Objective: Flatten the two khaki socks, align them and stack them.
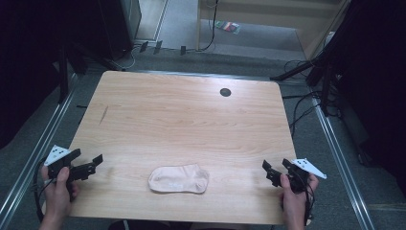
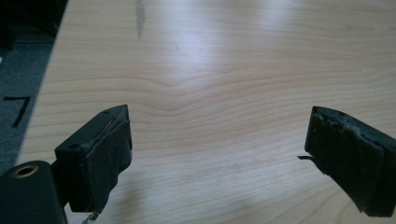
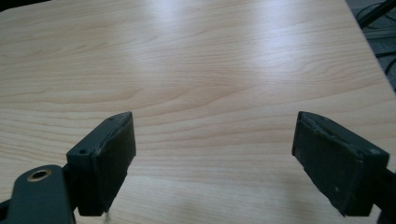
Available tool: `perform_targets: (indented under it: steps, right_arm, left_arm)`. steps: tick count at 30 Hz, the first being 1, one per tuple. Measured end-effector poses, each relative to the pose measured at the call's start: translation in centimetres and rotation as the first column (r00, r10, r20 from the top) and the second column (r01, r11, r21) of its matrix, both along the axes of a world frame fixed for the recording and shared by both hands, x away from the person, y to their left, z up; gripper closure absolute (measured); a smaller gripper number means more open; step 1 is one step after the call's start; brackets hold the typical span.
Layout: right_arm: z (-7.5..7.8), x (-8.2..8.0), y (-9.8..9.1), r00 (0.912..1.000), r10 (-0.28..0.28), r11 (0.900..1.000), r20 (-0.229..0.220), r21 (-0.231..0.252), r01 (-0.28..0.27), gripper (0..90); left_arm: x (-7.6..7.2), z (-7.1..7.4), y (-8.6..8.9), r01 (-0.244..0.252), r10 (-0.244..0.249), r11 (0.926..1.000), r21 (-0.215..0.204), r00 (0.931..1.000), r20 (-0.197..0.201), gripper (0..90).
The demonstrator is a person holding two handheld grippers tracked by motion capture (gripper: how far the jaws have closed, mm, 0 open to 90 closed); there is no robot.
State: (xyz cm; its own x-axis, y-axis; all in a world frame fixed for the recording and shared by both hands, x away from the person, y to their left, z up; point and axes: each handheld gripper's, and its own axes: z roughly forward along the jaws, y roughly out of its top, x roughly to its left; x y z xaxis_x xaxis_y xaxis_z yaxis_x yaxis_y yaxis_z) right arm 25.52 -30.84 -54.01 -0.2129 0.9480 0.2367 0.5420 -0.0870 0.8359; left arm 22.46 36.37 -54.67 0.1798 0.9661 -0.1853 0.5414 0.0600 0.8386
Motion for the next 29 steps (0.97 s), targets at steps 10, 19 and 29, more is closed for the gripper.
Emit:
perform_targets:
  steps: [10, 19, 29]
  right_arm:
    - [-0.5, -1.2, -2.0, 0.9998, -0.02, 0.9996, -0.003, -0.022, 0.02, 13.7]
    - [-0.8, -2.3, -3.1, 0.9995, -0.031, 0.9995, 0.0, 0.002, 0.031, 13.8]
    - [-0.8, -2.1, -2.9, 0.9995, -0.032, 0.9995, -0.008, 0.0, 0.032, 13.8]
  left_arm:
    - [0.0, -0.1, 0.6, -0.018, 0.018, 0.9998, 0.01, 0.9998, 0.0, 8.0]
    - [0.4, -0.6, 0.0, -0.006, 0.006, 0.9995, 0.031, 0.9998, -0.019, 8.0]
    - [0.6, -0.6, 0.1, 0.001, -0.001, 0.9998, 0.017, 0.9997, -0.025, 8.0]
